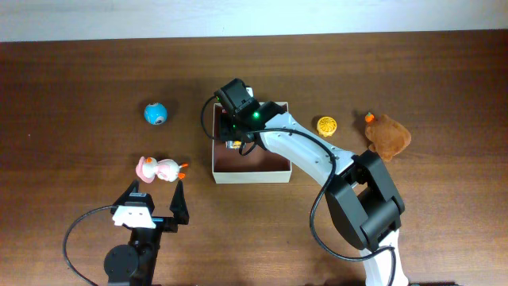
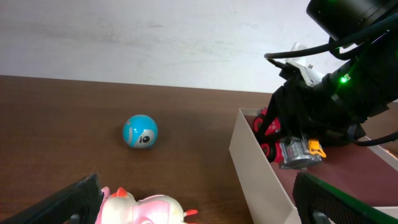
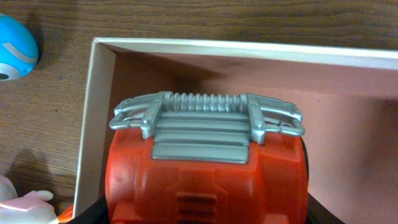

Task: Pack container
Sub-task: 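Lower the fire truck into the box and open the right gripper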

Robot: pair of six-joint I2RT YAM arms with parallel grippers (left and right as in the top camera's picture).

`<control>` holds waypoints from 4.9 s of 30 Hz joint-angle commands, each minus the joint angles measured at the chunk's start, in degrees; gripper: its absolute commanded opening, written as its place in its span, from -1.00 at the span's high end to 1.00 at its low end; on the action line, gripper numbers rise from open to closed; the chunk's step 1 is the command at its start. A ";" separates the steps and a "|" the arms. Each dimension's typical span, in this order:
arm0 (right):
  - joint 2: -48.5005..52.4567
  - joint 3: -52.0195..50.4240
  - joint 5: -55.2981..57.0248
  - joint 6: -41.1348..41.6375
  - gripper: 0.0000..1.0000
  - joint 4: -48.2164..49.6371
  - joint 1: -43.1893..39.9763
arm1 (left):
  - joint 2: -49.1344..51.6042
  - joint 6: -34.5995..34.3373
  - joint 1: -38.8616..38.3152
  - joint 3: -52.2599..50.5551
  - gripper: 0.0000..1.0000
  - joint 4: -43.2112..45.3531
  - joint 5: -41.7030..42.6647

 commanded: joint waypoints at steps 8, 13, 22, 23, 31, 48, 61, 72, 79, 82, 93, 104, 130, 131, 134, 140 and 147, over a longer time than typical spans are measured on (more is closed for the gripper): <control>2.25 1.18 -0.20 1.18 0.03 0.02 0.09 | -0.46 0.72 0.42 -0.33 -0.99 -0.04 0.42; 2.49 1.18 -0.52 1.14 0.03 0.37 0.09 | -0.46 0.72 0.42 -0.31 -0.99 -0.04 0.42; 2.75 1.20 -3.23 -0.63 -0.17 1.27 0.07 | -0.46 0.72 0.42 -0.33 -0.99 -0.04 0.42; 2.75 1.20 -3.26 -0.74 -0.18 1.18 0.04 | -0.46 0.70 0.42 -0.33 -0.99 -0.04 0.42; 2.75 1.20 -4.96 -1.92 -0.47 0.59 0.04 | -0.46 0.72 0.42 -0.31 -0.99 -0.04 0.42; 1.22 12.81 -4.48 -8.63 -0.57 -10.51 -1.51 | -0.46 0.70 0.42 -0.33 -0.99 -0.04 0.42; 1.14 18.99 -5.20 -7.87 0.40 -33.18 -1.42 | -0.46 0.72 0.42 -0.31 -0.99 -0.04 0.42; 1.16 10.84 -4.72 -5.20 0.48 -28.52 3.45 | -0.46 0.72 0.42 -0.33 -0.99 -0.04 0.42; 1.16 5.88 -4.20 -4.46 0.47 -23.30 3.30 | -0.46 0.72 0.42 -0.31 -0.99 -0.04 0.42; 1.16 4.79 -2.47 -4.57 0.46 -20.48 3.30 | -0.46 0.72 0.42 -0.33 -0.99 -0.04 0.42; 1.16 4.22 3.37 -6.75 0.47 -14.27 3.30 | -0.46 0.72 0.42 -0.33 -0.99 -0.04 0.42; 1.11 4.24 4.22 -8.20 0.46 -17.42 3.30 | -0.46 0.72 0.42 -0.31 -0.99 -0.04 0.42; 1.75 4.22 17.59 -8.57 0.46 -10.43 -0.46 | -0.46 0.72 0.42 -0.31 -0.99 -0.04 0.42; 1.95 4.22 17.57 -8.57 0.46 -10.25 -0.46 | -0.46 0.72 0.42 -0.33 -0.99 -0.04 0.42; 2.97 4.22 15.56 -8.59 0.46 -9.38 -0.46 | -0.46 0.72 0.42 -0.31 -0.99 -0.04 0.42; 4.70 4.22 9.70 -10.10 0.46 -6.23 -0.46 | -0.46 0.70 0.42 -0.33 -0.99 -0.04 0.42; 4.79 4.22 5.75 -12.50 0.46 -4.28 -0.46 | -0.46 0.70 0.42 -0.33 -0.99 -0.04 0.42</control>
